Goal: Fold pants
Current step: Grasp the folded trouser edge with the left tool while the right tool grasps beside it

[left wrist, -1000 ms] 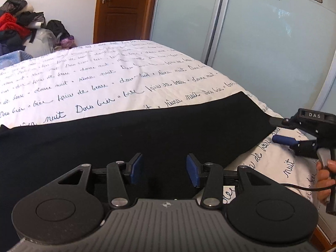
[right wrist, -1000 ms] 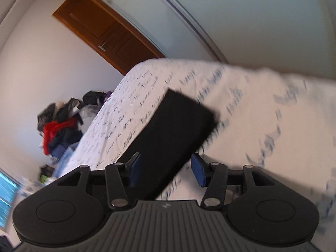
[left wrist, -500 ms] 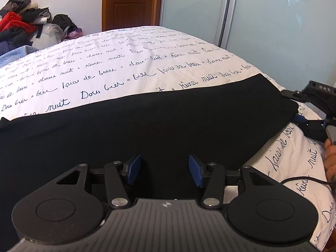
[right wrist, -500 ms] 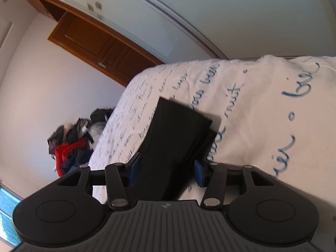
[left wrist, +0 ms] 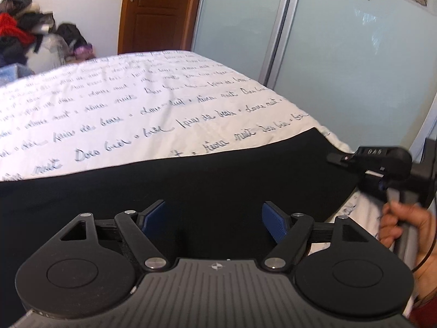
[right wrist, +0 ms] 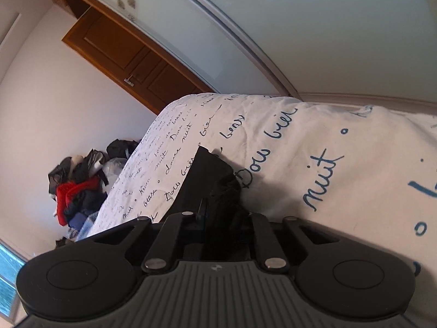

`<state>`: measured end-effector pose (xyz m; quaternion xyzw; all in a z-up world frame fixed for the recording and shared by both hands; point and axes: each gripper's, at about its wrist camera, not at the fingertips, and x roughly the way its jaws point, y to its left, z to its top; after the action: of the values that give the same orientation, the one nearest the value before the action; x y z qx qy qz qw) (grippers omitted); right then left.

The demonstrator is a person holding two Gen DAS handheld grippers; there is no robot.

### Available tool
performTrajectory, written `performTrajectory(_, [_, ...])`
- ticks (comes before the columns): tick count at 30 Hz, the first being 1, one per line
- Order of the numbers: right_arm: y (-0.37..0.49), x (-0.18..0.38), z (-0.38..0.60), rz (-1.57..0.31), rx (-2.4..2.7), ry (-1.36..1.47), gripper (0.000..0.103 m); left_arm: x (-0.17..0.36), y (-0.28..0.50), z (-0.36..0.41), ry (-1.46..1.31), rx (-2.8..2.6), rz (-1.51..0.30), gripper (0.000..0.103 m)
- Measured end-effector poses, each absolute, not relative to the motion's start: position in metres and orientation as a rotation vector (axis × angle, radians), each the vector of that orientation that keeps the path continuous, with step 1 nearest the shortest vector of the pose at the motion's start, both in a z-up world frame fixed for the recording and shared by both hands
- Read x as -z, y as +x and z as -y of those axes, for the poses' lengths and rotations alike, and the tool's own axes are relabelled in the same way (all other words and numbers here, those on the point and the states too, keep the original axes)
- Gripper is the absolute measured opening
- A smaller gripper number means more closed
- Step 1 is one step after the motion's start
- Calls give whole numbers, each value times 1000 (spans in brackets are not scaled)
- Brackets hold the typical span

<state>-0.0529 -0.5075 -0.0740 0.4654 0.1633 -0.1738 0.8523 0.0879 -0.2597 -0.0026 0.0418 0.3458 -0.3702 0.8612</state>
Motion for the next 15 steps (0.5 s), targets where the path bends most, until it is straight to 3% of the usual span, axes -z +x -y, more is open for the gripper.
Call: performTrajectory(15, [-12, 16, 368, -431, 286, 23, 10, 25, 152, 253, -543, 925, -1046, 83])
